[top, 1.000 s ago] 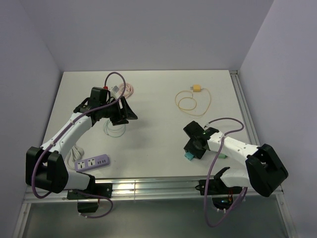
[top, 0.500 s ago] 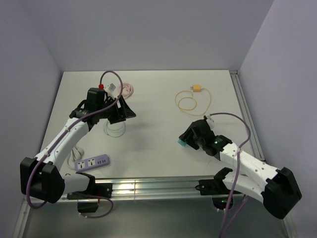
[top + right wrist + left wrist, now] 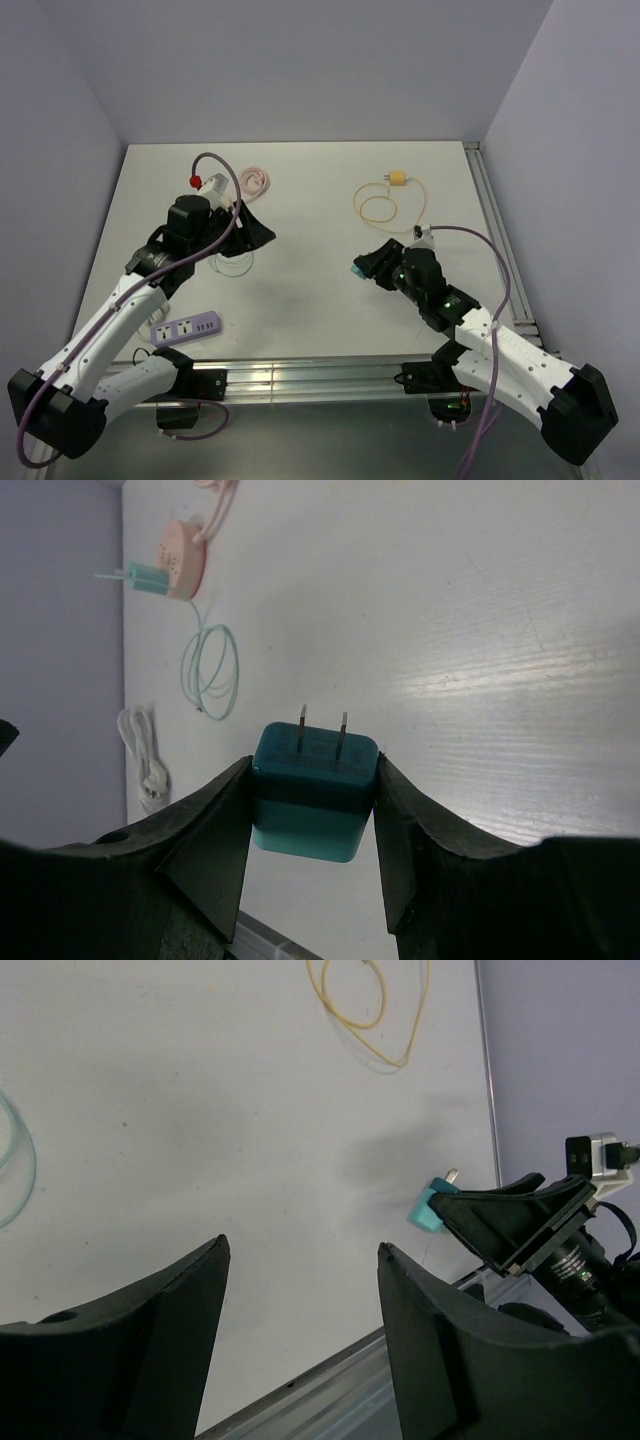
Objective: Insert the plug
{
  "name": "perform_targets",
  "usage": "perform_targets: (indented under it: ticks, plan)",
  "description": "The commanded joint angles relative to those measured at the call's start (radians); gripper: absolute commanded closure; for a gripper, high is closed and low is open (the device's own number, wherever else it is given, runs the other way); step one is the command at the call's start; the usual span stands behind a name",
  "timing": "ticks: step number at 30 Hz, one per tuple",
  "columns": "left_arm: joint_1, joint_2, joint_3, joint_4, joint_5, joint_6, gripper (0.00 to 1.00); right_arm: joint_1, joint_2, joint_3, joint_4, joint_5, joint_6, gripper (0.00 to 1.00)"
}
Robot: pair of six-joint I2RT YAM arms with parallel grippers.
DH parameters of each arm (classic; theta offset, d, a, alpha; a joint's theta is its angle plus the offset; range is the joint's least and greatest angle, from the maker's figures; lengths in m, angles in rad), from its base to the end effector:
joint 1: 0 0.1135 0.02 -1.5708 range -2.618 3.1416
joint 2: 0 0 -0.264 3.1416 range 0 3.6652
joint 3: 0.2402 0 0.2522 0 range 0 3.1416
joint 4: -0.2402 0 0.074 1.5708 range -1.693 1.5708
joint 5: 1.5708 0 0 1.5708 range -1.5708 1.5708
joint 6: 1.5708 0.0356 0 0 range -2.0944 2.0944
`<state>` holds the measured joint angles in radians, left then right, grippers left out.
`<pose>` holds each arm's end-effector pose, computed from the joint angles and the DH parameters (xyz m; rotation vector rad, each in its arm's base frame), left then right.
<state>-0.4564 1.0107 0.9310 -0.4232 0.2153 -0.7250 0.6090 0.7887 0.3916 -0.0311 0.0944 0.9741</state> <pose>0.1977 -0.1056 0.3250 -0.1550 2.1961 -0.9207 0.1517 0.1017 0.2159 0.4477 2.0711 0.8983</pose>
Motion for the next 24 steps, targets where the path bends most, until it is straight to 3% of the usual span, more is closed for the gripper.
perform_targets:
  ticks: [1, 4, 7, 12, 16, 19, 24]
  plan:
    - [-0.037, -0.015, 0.006, 0.02, -0.117, -0.099, 0.33, 0.005, -0.029, 0.015, 0.062, -0.009, -0.009, 1.0]
    - [-0.086, 0.003, 0.025, -0.026, -0.197, -0.152, 0.32, 0.003, -0.064, 0.047, -0.004, -0.007, -0.035, 1.0]
    - [-0.123, 0.023, 0.049, -0.058, -0.269, -0.175, 0.18, 0.001, -0.118, 0.073, -0.036, -0.01, -0.066, 1.0]
    - [-0.166, 0.08, 0.121, -0.134, -0.378, -0.151, 0.17, 0.001, -0.118, 0.151, -0.148, 0.034, -0.078, 1.0]
    - [-0.266, 0.071, 0.126, -0.062, -0.43, -0.096, 0.17, 0.0, -0.072, 0.173, -0.161, 0.028, -0.055, 1.0]
    - [-0.339, 0.028, 0.068, 0.081, -0.458, -0.065, 0.19, -0.005, -0.056, 0.17, -0.122, -0.039, -0.037, 1.0]
    - [-0.363, 0.038, 0.066, 0.121, -0.432, -0.1, 0.23, -0.005, -0.036, 0.181, -0.072, -0.13, -0.035, 1.0]
